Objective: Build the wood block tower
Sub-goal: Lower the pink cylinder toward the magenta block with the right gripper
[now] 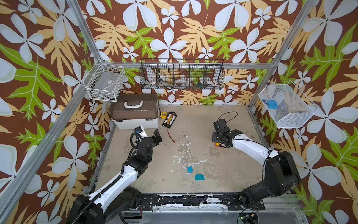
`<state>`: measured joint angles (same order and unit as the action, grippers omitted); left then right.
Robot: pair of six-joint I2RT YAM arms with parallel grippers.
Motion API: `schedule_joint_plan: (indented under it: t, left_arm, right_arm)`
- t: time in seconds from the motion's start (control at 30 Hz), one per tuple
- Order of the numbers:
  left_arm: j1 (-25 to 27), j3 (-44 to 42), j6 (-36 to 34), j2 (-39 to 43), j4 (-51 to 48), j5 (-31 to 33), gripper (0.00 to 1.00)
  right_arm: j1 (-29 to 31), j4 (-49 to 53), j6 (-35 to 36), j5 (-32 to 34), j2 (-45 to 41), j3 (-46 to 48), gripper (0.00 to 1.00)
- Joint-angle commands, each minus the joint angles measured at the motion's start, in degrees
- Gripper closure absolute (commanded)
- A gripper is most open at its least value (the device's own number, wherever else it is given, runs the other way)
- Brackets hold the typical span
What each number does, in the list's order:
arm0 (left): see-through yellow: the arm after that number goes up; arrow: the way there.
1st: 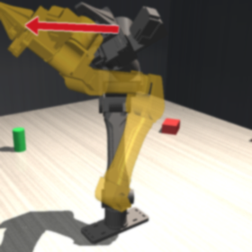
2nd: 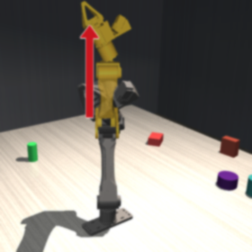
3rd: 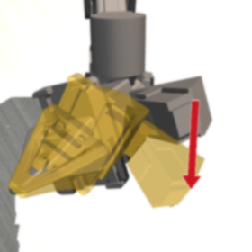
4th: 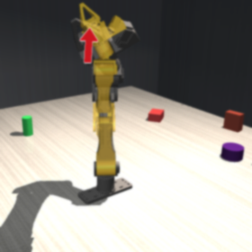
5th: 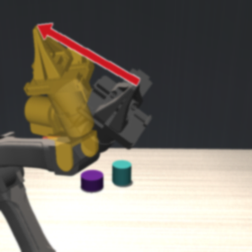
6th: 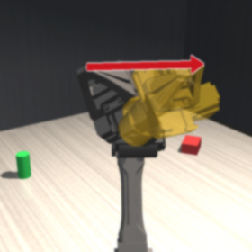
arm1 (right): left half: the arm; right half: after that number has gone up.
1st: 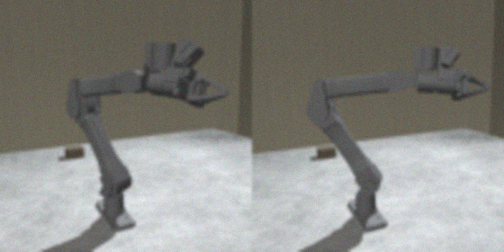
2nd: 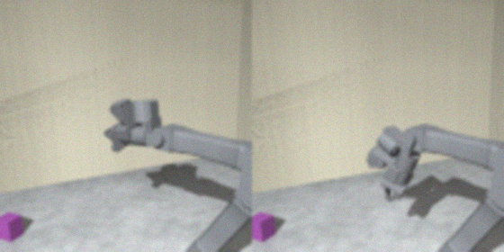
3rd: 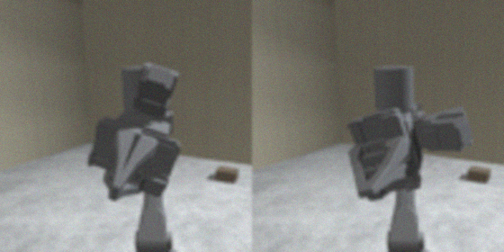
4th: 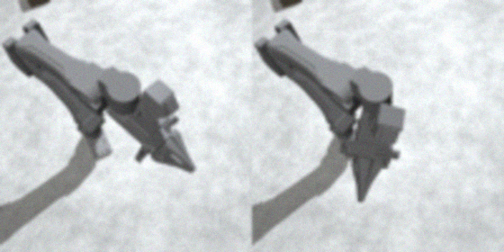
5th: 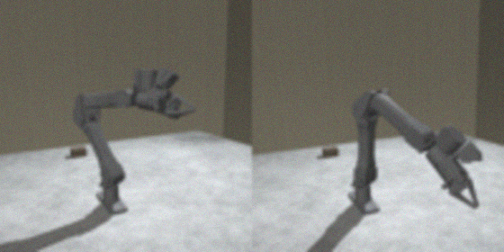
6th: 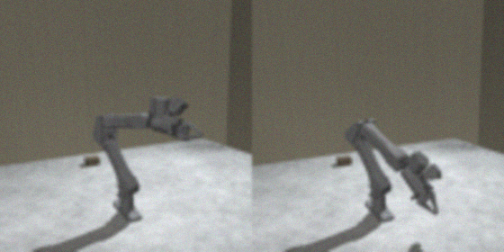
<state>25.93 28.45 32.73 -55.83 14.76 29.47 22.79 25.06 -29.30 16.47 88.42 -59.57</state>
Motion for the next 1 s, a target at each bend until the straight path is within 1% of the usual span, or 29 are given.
schedule_joint_plan:
  t: [0.0, 0.33, 0.4, 0.67, 0.97]
  left_arm:
    - [-0.1, 0.4, -0.1, -0.1, 0.5, -0.1, 0.04]
    - [-0.1, 0.4, -0.1, -0.2, 0.6, -0.2, 0.04]
    - [-0.1, 0.4, -0.1, -0.3, 0.7, -0.3, 0.04]
    - [-0.1, 0.5, -0.1, -0.4, 0.7, -0.4, 0.04]
    - [-0.1, 0.5, -0.1, -0.4, 0.6, -0.4, 0.04]
  right_arm:
    - [-0.2, -0.4, 0.3, 0.2, 0.0, 0.2, 0.82]
    - [-0.6, -0.9, 0.5, -0.3, -0.1, 0.6, 0.82]
    - [-0.7, -0.7, 0.5, -0.2, 0.0, 0.4, 0.79]
    - [-1.1, -0.9, 0.3, -0.5, 0.2, 0.2, 0.79]
    - [-1.5, -1.1, 0.2, -1.2, 0.2, -0.4, 0.76]
